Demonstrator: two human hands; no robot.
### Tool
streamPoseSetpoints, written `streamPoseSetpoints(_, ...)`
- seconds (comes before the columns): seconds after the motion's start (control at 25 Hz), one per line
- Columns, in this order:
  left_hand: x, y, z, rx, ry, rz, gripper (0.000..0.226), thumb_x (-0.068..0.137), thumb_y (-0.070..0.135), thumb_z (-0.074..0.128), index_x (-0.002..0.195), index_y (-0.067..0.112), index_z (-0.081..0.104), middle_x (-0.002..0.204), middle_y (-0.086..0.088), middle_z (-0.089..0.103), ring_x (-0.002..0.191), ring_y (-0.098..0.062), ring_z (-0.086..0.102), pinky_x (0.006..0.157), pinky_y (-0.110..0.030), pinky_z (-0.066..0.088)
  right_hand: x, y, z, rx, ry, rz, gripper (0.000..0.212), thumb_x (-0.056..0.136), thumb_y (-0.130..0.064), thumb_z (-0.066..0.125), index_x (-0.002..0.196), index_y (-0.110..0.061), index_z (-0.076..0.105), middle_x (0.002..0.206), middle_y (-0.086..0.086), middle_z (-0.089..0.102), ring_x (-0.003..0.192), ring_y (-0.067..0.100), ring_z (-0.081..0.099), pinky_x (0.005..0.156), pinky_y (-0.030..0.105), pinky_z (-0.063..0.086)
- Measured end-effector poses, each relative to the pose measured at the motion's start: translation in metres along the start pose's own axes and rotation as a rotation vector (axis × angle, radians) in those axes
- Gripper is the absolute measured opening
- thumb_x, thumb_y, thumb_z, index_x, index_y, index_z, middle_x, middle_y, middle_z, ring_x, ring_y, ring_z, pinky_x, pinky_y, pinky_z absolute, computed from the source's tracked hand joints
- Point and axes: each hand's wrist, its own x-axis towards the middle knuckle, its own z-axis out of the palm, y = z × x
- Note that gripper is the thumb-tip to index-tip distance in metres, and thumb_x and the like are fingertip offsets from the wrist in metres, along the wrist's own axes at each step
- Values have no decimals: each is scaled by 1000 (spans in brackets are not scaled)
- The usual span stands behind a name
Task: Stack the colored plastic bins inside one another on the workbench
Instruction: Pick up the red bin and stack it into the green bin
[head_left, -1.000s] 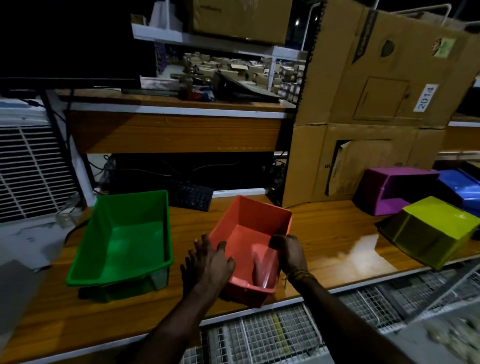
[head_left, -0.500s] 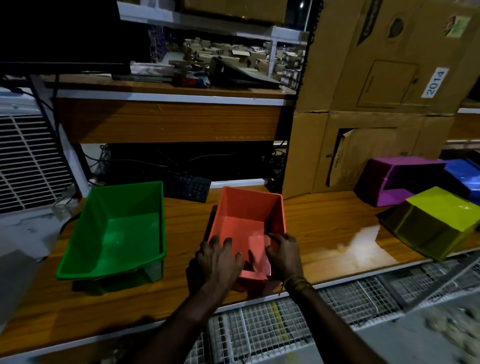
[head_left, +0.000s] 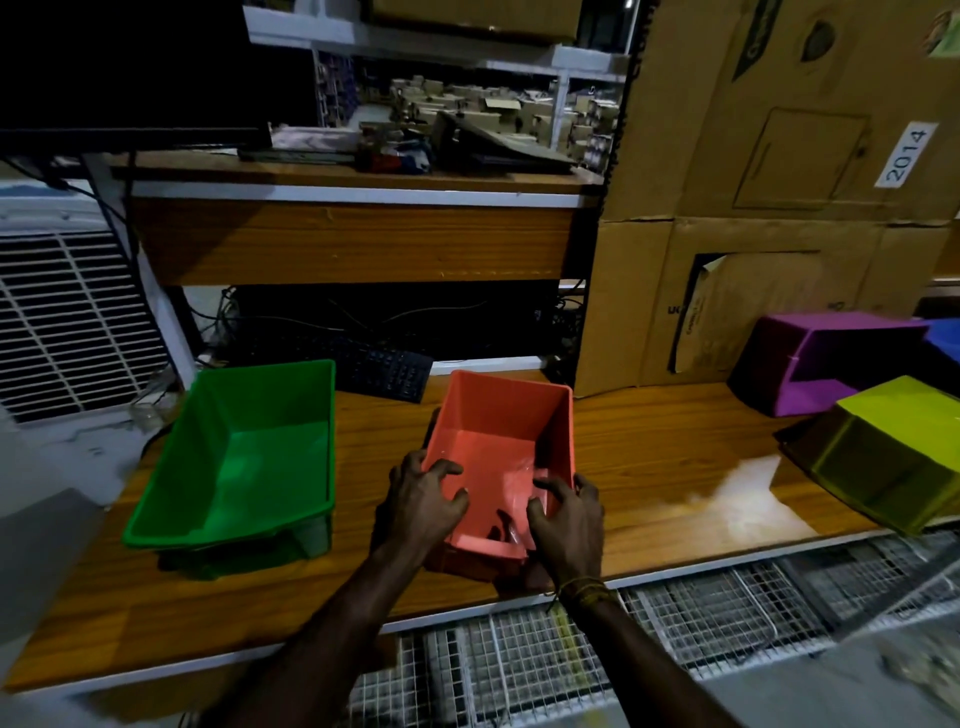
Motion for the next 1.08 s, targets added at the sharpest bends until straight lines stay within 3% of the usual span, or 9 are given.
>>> streamPoseSetpoints(0.16, -3, 5, -3, -102, 94, -43, 28, 79, 36, 66, 107, 34, 68, 130, -9, 52, 122, -31, 47, 96, -38, 46, 3, -7, -3, 58, 6, -10, 30, 82, -29, 65, 112, -31, 68, 141, 16, 46, 131, 32, 43, 101, 41, 44)
streamPoseSetpoints(0.44, 14, 23, -58, -256, 452, -15, 22, 74, 33, 57, 85, 24, 73, 95, -8, 71, 92, -33, 65, 82, -38, 50, 19, -66, -29, 216, 121, -149, 21, 84, -32, 62, 103, -28, 69, 128, 12, 55, 123, 30, 50, 94, 41, 47)
streamPoseSetpoints(0.6, 27, 18, -121, -280, 611, 44, 20, 77, 34, 57, 87, 25, 73, 103, -2, 71, 93, -28, 66, 81, -39, 52, 22, -128, -42, 345, 154, -270, 18, 86, -24, 64, 103, -24, 70, 136, 14, 49, 131, 29, 43, 103, 43, 42)
streamPoseSetpoints(0.72, 30, -5, -165, -242, 723, 63, 20, 79, 33, 57, 90, 26, 73, 107, -5, 69, 98, -29, 64, 84, -41, 52, 18, -174, -28, 439, 149, -369, 21, 83, -28, 59, 101, -26, 71, 136, 13, 49, 130, 28, 45, 103, 48, 44)
streamPoseSetpoints(0.88, 21, -47, -211, -183, 857, -11, 21, 81, 32, 56, 91, 25, 74, 109, -5, 69, 99, -29, 63, 85, -38, 51, 2, -223, 8, 542, 75, -437, 22, 79, -30, 57, 96, -29, 71, 136, 11, 48, 130, 26, 46, 100, 46, 46)
streamPoseSetpoints(1.08, 0, -99, -241, -132, 915, -71, 20, 80, 28, 57, 90, 21, 74, 103, -5, 72, 95, -30, 64, 83, -38, 51, -22, -265, 42, 527, -64, -491, 19, 80, -22, 61, 94, -26, 73, 137, 14, 48, 130, 27, 44, 106, 37, 39)
